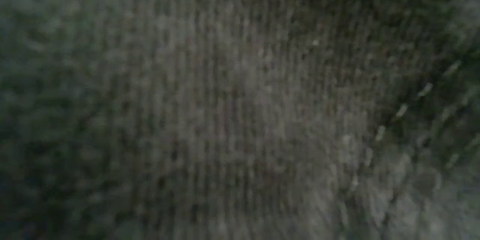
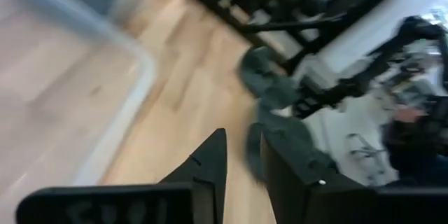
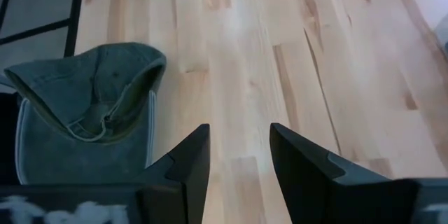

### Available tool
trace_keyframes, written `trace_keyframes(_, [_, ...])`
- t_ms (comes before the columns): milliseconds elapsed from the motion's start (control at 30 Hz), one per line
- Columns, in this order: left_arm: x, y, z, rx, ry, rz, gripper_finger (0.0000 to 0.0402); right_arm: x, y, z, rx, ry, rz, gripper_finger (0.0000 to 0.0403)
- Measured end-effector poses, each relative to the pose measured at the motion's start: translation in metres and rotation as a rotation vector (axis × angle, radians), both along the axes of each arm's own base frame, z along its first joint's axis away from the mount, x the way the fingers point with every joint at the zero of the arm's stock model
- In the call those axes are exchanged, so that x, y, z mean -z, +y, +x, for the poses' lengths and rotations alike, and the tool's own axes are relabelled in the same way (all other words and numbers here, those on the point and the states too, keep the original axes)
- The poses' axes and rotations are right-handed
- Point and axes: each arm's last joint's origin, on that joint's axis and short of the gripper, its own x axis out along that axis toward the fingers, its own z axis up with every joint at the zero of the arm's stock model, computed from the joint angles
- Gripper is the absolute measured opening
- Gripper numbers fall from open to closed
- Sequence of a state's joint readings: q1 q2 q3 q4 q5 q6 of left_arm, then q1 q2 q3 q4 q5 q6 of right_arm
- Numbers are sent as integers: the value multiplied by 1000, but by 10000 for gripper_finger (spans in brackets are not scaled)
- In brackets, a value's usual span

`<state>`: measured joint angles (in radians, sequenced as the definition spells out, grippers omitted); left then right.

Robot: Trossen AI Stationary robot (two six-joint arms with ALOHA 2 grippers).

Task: Pick & Place hat
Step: Put the blue cap into the right transparent bin

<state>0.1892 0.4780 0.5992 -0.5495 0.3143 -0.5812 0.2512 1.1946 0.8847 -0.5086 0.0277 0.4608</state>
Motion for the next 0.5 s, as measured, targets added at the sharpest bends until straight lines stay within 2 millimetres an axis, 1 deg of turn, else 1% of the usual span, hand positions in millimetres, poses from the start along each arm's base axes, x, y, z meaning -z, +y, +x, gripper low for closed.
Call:
trace_keyframes(133, [-9, -2, 7, 62, -92, -9, 95, 4, 0, -1, 23, 12, 19, 141])
trace_keyframes(200, [-11, -4, 12, 108, -115, -62, 100, 5, 0, 0, 36, 8, 33, 141])
trace_keyframes(267, [-13, -3, 17, 118, -130, -92, 101, 6, 0, 0, 41, 12, 37, 141])
trace_keyframes(367, [-19, -5, 22, 137, -153, -48, 101, 6, 0, -1, 41, 11, 37, 141])
trace_keyframes(500, [-30, -5, 25, 131, -171, 71, 101, 6, 0, 0, 41, 11, 37, 141])
